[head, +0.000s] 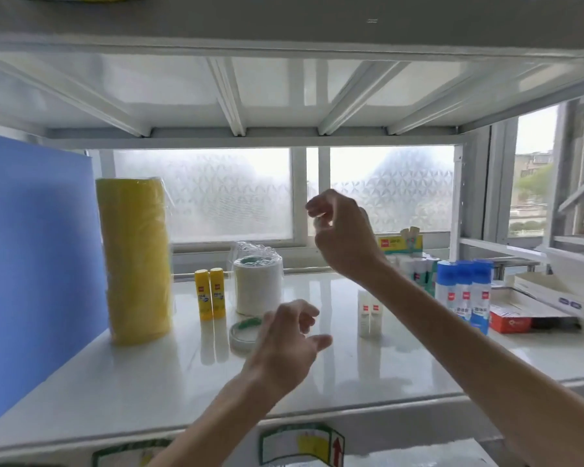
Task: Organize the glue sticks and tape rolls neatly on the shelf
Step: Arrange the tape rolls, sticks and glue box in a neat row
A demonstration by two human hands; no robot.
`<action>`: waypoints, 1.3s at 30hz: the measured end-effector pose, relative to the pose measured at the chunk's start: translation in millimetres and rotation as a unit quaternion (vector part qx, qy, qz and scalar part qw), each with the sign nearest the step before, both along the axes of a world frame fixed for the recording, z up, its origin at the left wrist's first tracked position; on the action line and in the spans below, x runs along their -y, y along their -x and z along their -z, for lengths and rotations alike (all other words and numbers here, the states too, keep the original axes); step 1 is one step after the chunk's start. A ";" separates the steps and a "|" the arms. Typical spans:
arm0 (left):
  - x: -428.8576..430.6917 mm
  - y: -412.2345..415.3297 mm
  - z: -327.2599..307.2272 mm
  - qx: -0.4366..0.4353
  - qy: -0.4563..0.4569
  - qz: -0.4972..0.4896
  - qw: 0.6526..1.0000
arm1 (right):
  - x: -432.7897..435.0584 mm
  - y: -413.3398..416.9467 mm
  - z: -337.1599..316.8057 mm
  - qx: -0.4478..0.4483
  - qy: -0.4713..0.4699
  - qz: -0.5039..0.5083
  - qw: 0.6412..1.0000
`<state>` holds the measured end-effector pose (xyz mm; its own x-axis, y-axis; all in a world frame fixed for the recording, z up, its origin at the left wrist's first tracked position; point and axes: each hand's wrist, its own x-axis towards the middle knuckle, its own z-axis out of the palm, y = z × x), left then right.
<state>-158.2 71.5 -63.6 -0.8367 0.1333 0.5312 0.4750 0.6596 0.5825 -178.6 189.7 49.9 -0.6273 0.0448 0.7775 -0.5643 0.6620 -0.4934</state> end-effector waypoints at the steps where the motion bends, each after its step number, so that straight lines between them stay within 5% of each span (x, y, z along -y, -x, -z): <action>1: -13.0 7.2 -1.7 0.048 0.005 0.010 0.999 | -13.2 -16.8 3.5 -0.016 0.023 0.017 0.999; 7: -64.1 46.9 8.8 0.135 -0.003 0.009 0.991 | -64.5 -44.4 75.0 0.100 -0.013 0.170 0.980; 11: -77.5 55.2 13.3 0.138 -0.037 0.012 0.990 | -78.0 -37.0 94.8 0.247 -0.069 0.175 0.950; 15: -85.1 57.6 13.4 0.123 -0.047 -0.011 0.991 | -80.9 -6.9 107.8 0.320 -0.014 0.135 0.938; 39: -62.4 153.1 7.9 0.104 -0.012 -0.199 0.974 | -22.1 139.5 120.6 0.268 0.041 0.054 0.961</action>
